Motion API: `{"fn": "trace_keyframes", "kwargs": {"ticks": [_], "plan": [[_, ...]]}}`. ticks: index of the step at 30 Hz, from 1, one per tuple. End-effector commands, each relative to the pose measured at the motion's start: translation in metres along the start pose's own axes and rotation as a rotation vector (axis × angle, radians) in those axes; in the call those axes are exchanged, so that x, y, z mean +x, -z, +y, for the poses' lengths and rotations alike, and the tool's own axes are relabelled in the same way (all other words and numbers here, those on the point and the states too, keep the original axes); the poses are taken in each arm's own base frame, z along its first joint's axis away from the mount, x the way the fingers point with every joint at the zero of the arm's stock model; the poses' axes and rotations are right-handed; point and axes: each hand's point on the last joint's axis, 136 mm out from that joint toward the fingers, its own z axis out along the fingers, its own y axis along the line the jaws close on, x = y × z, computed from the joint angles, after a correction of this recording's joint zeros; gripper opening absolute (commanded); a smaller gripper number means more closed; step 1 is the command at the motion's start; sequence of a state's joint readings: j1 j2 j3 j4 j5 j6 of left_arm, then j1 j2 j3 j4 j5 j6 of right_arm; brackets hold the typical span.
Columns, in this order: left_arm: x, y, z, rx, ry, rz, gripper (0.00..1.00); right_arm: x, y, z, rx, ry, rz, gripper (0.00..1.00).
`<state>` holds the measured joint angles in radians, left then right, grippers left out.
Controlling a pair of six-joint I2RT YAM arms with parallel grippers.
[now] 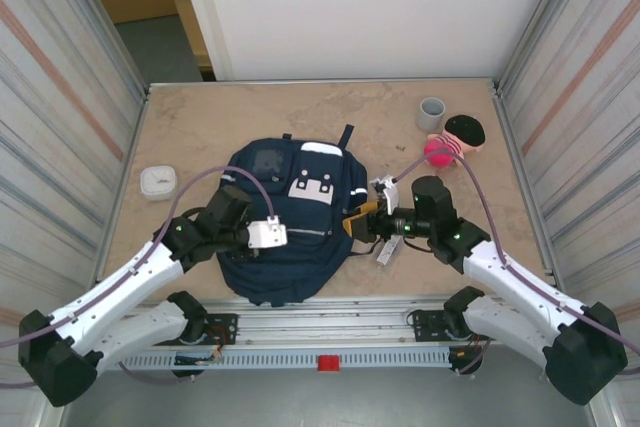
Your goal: Pack the student bag
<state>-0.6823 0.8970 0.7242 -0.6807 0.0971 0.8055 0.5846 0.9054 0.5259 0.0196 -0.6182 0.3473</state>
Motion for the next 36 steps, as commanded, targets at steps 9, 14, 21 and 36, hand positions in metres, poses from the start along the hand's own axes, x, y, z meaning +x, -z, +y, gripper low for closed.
{"fn": "trace_keyframes", "kwargs": {"ticks": [9,14,21,36], "plan": [[-0.043,0.029,0.016,0.075,0.28,-0.363,0.0,-0.002,-0.03,0.005,-0.213,-0.076,0.078,0.72],[-0.043,0.027,0.012,0.114,0.272,-0.365,0.0,-0.006,-0.047,-0.007,-0.217,-0.055,0.085,0.74],[-0.045,0.028,0.009,0.118,0.259,-0.387,0.0,-0.006,-0.055,-0.019,-0.21,0.025,0.1,0.77],[-0.047,0.029,0.016,0.117,0.282,-0.408,0.0,0.015,-0.049,0.002,-0.301,0.071,0.204,0.68]]}}
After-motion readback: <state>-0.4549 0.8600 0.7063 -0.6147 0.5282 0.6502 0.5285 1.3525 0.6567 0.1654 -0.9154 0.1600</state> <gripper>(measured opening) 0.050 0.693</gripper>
